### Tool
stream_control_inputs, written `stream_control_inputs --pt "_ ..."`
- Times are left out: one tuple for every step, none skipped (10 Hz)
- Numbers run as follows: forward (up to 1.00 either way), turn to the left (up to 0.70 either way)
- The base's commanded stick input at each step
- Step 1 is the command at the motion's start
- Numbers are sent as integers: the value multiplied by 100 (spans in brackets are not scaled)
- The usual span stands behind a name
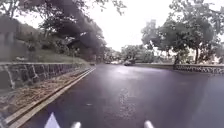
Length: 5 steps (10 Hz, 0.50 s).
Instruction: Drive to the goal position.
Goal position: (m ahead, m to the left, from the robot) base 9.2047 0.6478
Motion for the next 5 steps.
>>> stream_control_inputs --pt "70 35" --pt "70 35" --pt "70 25" --pt "70 12" --pt "70 0"
